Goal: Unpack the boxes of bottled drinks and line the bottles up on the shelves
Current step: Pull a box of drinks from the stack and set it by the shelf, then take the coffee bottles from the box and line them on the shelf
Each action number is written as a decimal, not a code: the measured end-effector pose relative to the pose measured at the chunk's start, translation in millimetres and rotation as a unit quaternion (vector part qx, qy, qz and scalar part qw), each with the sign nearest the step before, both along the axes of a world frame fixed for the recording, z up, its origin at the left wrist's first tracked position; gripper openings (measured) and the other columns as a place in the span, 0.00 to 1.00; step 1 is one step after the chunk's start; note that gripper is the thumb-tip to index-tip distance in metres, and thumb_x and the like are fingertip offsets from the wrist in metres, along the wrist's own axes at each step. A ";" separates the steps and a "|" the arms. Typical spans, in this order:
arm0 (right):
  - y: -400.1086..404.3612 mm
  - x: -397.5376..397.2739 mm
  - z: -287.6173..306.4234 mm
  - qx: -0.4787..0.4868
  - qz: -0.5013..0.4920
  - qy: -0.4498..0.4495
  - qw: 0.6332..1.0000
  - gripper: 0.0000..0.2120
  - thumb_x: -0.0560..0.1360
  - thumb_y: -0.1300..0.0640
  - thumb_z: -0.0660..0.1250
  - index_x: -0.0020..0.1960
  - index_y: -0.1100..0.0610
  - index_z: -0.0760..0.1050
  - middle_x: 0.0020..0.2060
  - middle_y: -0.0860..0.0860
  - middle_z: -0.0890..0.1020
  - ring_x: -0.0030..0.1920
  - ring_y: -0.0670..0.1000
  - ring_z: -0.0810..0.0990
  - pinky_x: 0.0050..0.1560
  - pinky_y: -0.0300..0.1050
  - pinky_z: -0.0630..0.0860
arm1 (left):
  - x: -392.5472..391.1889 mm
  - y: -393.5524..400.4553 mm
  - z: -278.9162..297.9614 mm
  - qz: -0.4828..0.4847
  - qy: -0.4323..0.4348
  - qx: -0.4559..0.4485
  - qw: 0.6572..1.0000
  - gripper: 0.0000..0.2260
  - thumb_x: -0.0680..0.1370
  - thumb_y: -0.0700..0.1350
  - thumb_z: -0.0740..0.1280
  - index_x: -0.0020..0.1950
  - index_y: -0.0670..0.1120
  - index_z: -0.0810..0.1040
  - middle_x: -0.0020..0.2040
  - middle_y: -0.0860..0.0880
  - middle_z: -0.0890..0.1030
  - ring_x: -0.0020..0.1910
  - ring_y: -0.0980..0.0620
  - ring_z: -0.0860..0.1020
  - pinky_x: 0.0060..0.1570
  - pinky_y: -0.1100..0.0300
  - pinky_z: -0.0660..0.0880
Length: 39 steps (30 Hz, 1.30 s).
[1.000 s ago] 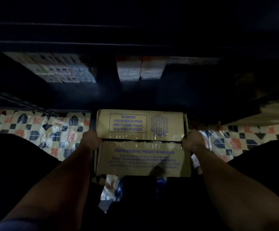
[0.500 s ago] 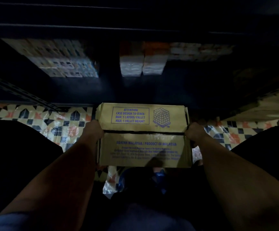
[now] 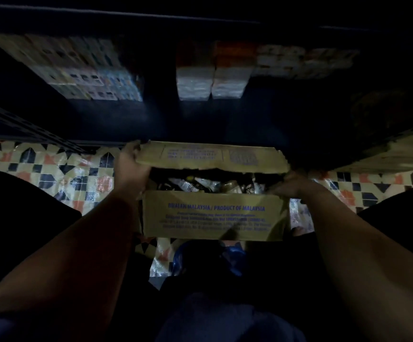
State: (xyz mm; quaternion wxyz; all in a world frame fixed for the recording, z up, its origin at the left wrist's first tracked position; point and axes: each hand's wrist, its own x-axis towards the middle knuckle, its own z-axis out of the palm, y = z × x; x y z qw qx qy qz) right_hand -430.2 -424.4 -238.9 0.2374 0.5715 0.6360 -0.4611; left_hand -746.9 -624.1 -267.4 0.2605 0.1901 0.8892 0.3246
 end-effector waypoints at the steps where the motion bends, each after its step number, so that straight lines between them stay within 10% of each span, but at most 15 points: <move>1: 0.0 -1.8 6.3 -0.007 0.052 -0.036 0.998 0.55 0.58 0.39 0.84 0.76 0.60 0.66 0.76 0.60 0.67 0.75 0.60 0.66 0.67 0.51 0.70 | -2.6 11.4 6.4 0.008 -0.001 0.035 0.999 0.20 0.75 0.39 0.76 0.66 0.42 0.76 0.59 0.48 0.79 0.56 0.52 0.78 0.47 0.78 0.71; 4: -6.3 -6.8 7.6 0.041 0.206 -0.081 0.974 0.72 0.60 0.34 0.80 0.78 0.44 0.26 0.77 0.55 0.26 0.75 0.62 0.24 0.75 0.68 0.34 | -7.0 44.4 20.4 -0.004 0.002 0.095 0.995 0.30 0.68 0.49 0.82 0.65 0.45 0.74 0.64 0.45 0.78 0.61 0.50 0.79 0.61 0.60 0.76; 8: -33.2 -27.7 2.2 0.038 0.303 0.071 0.950 0.78 0.48 0.27 0.79 0.71 0.34 0.19 0.70 0.50 0.17 0.69 0.58 0.15 0.69 0.72 0.25 | 4.0 69.9 26.0 0.012 0.096 0.122 0.988 0.38 0.73 0.30 0.70 0.80 0.41 0.59 0.77 0.38 0.61 0.75 0.41 0.67 0.69 0.77 0.58; 11: -60.4 -35.7 -4.8 0.064 0.393 0.073 0.914 0.80 0.47 0.26 0.79 0.72 0.36 0.19 0.70 0.51 0.17 0.68 0.58 0.13 0.66 0.72 0.22 | 19.1 81.5 21.3 -0.095 0.097 0.039 0.990 0.37 0.76 0.32 0.70 0.81 0.44 0.58 0.79 0.39 0.58 0.74 0.39 0.68 0.73 0.59 0.66; 16: -84.7 -36.2 -21.6 0.119 0.471 0.013 0.874 0.78 0.54 0.33 0.81 0.73 0.40 0.18 0.70 0.54 0.16 0.70 0.63 0.17 0.69 0.77 0.31 | 26.1 68.4 -19.6 -0.318 0.161 -0.060 0.932 0.31 0.79 0.46 0.70 0.80 0.43 0.63 0.80 0.37 0.58 0.79 0.33 0.56 0.77 0.38 0.58; 25: -81.8 -26.1 -31.1 0.064 0.341 0.114 0.931 0.77 0.51 0.32 0.82 0.74 0.33 0.23 0.75 0.49 0.23 0.75 0.58 0.22 0.72 0.73 0.31 | 31.2 65.0 -23.5 -0.373 0.214 -0.139 0.892 0.36 0.80 0.56 0.68 0.83 0.50 0.55 0.83 0.40 0.53 0.82 0.36 0.49 0.79 0.40 0.49; 33: -78.4 -37.6 -26.7 0.258 0.240 0.058 0.934 0.52 0.67 0.34 0.75 0.79 0.49 0.49 0.67 0.57 0.73 0.67 0.60 0.70 0.63 0.55 0.71 | 52.3 43.0 -18.5 -0.291 0.262 -0.061 0.918 0.28 0.79 0.46 0.67 0.78 0.46 0.65 0.78 0.38 0.63 0.77 0.37 0.60 0.75 0.41 0.61; 39: -100.3 -53.5 -25.4 0.220 0.194 -0.071 0.953 0.39 0.72 0.47 0.76 0.73 0.56 0.59 0.61 0.55 0.79 0.61 0.58 0.80 0.54 0.51 0.76 | 87.3 32.0 -37.2 -0.231 0.133 -0.129 0.955 0.25 0.80 0.59 0.66 0.70 0.44 0.72 0.67 0.39 0.72 0.67 0.38 0.69 0.67 0.45 0.66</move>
